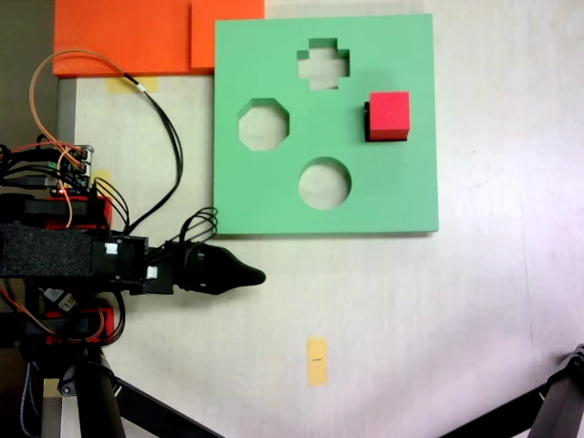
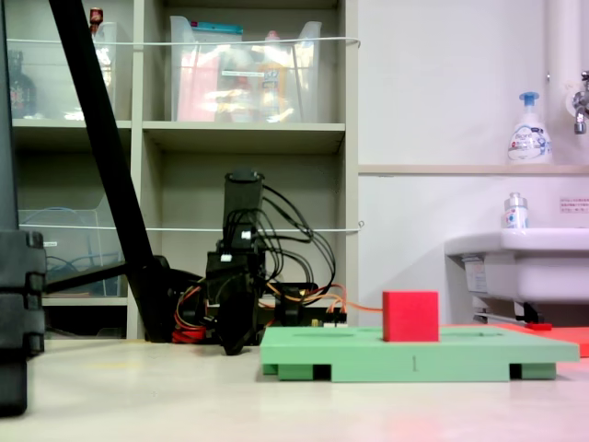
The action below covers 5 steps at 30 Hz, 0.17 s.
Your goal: Put the square block into the corresponding hole
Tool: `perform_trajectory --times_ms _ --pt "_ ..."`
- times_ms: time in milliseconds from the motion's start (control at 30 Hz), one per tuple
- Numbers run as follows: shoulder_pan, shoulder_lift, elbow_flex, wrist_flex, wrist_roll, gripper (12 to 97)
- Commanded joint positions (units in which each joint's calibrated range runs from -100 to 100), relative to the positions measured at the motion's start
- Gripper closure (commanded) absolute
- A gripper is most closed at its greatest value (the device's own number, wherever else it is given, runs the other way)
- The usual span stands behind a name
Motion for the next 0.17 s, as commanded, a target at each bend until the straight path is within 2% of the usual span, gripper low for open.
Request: perform_trajectory --times_ms 0,133 --pt "0.0 -0.4 -1.1 -6.0 -0.3 60.1" --pt "0.0 -0.4 -1.1 -6.0 -0.3 60.1"
